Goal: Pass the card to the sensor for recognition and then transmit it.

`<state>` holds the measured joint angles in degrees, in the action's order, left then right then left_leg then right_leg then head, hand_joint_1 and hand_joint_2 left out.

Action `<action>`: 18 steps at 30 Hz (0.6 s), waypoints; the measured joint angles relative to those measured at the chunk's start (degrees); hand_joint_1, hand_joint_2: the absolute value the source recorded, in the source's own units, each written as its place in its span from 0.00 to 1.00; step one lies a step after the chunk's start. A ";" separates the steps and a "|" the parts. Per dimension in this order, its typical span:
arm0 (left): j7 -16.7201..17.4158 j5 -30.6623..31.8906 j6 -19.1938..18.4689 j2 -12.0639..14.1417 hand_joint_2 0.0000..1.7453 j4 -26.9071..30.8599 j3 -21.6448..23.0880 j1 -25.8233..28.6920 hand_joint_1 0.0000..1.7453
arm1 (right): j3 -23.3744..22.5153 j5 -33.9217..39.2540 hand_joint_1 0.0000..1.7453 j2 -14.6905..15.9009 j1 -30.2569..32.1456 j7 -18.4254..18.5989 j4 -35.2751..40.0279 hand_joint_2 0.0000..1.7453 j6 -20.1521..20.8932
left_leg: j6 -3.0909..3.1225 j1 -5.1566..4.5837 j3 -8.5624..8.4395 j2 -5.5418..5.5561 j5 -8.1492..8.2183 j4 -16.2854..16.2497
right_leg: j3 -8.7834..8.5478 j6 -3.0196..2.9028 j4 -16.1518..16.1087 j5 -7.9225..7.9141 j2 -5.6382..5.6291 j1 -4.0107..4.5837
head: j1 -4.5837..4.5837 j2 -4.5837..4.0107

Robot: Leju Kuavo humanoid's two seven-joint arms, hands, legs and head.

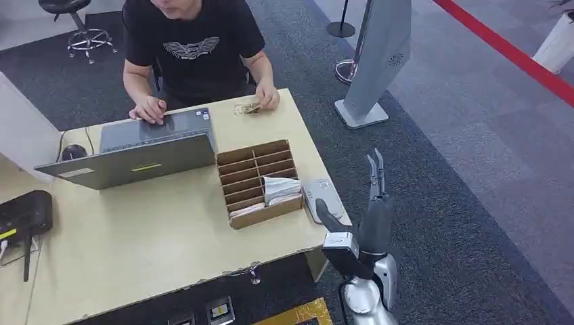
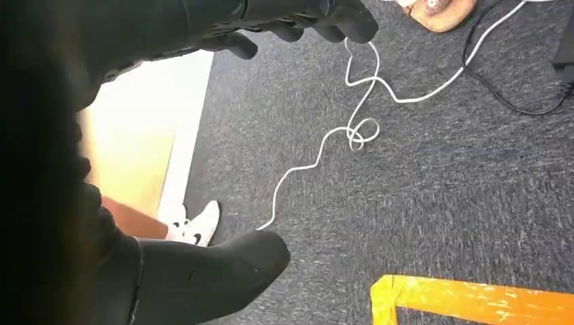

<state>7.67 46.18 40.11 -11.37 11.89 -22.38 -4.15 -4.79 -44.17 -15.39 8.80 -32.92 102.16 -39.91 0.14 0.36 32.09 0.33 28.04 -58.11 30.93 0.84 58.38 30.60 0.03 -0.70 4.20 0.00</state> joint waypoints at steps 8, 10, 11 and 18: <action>0.00 1.77 0.00 0.00 1.00 0.00 -1.01 0.01 0.00 | 2.98 -2.03 0.00 0.31 0.49 1.94 -0.94 1.00 0.00 | 0.00 0.00 0.00 0.00 0.00 0.00 | 0.00 0.00 0.00 0.00 0.00 0.01 | 0.00 0.00; 0.00 1.84 0.00 0.00 1.00 0.02 -1.35 0.02 0.00 | 4.35 -2.69 0.00 0.55 0.90 3.81 -1.09 1.00 0.00 | 0.00 0.01 0.01 0.01 0.00 0.00 | -0.01 0.00 0.01 0.00 0.01 0.02 | 0.02 0.00; 0.00 1.86 0.00 0.00 1.00 0.00 -1.44 0.03 0.00 | 5.16 -3.15 0.00 0.66 0.92 5.21 -1.25 1.00 0.00 | 0.00 0.01 0.01 0.01 0.00 0.00 | 0.00 0.00 0.01 0.00 0.00 0.01 | 0.00 0.00; -0.02 3.08 0.00 0.00 1.00 0.00 -2.40 0.03 0.00 | 9.44 -7.30 0.00 1.33 0.77 11.13 -1.77 1.00 0.00 | 0.00 0.01 0.00 0.01 0.00 0.00 | -0.01 0.00 0.01 0.00 0.01 0.01 | 0.00 0.00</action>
<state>7.65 49.27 40.11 -11.37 11.89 -24.79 -4.13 4.66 -51.47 -14.05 9.57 -21.79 100.39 -39.91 0.14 0.37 32.09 0.34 28.04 -58.10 30.92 0.83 58.39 30.60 0.04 -0.69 4.20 0.00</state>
